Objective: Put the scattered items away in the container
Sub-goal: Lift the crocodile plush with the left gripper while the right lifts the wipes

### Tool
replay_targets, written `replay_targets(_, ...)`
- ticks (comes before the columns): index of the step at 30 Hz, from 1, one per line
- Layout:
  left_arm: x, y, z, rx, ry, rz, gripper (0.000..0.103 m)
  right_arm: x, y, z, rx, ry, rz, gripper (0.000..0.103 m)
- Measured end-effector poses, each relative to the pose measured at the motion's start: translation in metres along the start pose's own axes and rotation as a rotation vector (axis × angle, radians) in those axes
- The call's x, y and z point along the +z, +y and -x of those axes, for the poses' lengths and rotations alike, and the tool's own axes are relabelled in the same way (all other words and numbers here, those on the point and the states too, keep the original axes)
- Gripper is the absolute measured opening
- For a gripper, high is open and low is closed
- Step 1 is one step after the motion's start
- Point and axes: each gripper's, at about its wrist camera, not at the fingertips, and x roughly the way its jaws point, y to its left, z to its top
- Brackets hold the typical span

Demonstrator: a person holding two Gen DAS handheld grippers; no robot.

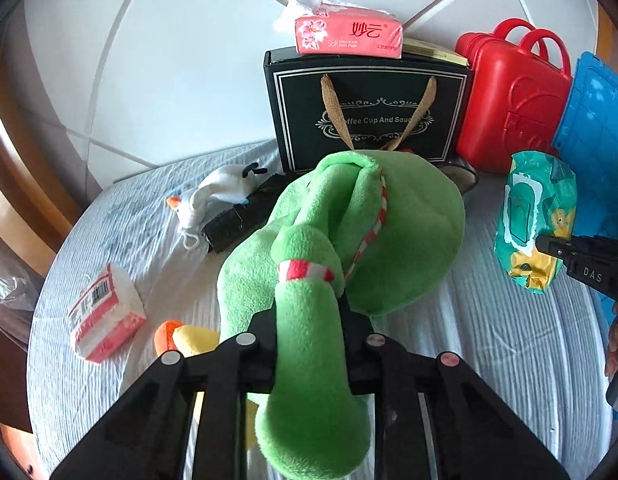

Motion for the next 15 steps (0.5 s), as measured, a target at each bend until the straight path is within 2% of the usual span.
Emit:
replay_targets(7,-0.045,-0.010,0.042,-0.021,0.042,0.015,0.013,-0.031,0.021,0.046,0.032,0.024,0.000,0.023)
replay_targets(15,-0.057,-0.011,0.096,-0.021,0.032,0.039,0.012,-0.049,0.030,0.113,0.121,0.049,0.022,0.023)
